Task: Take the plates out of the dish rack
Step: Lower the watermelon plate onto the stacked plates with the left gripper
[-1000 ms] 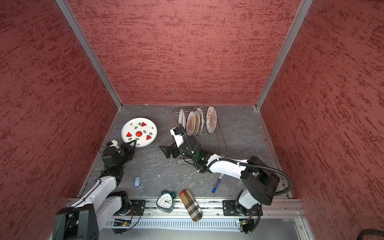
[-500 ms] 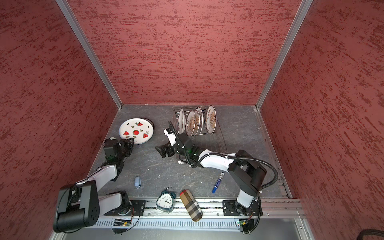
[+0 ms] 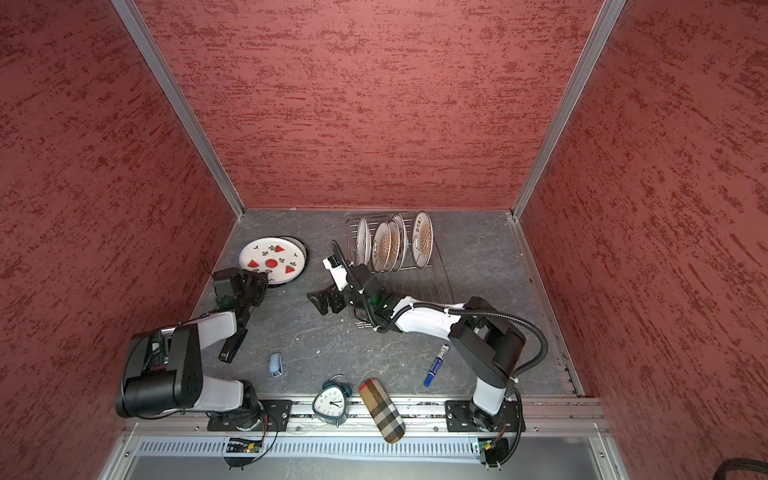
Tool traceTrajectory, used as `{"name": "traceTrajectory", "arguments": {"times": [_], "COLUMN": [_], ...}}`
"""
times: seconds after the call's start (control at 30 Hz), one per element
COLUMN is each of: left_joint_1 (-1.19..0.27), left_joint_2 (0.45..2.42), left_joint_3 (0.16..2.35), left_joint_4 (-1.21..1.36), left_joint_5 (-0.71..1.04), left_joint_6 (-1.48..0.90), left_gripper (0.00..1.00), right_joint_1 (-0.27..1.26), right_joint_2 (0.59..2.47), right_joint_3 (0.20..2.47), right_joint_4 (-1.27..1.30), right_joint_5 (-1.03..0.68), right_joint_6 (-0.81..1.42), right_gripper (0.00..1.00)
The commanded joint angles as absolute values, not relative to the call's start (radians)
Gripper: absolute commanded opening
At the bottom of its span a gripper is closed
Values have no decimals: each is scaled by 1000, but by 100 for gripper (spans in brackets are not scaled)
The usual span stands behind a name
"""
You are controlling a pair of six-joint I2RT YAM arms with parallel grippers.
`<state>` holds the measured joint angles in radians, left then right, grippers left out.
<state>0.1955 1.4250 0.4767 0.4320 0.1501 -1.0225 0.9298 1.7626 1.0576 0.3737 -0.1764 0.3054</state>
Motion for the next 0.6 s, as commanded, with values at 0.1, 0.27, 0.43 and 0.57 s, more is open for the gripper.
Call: {"name": "traceTrajectory", "arguments": {"times": [0.1, 0.27, 0.43, 0.57], "left_joint_1": [198, 206, 213, 216], "left_joint_2": [1442, 1487, 1520, 1538], "left_joint_3": [535, 533, 540, 536], "left_joint_4": [538, 579, 581, 589], "left_joint_5": [143, 184, 188, 189], "left_joint_6": [-1000, -1012, -1020, -1035], "left_gripper": [0, 13, 16, 21], "right_joint_1": [939, 940, 941, 943], "right_joint_2": [1783, 1786, 1784, 1780], "right_joint_3": [1098, 1098, 1100, 1100], "right_joint_4": [355, 354, 350, 347], "right_joint_5": [-198, -198, -219, -210], "right_joint_6": [284, 282, 285, 282], "right_gripper": [99, 99, 99, 99]}}
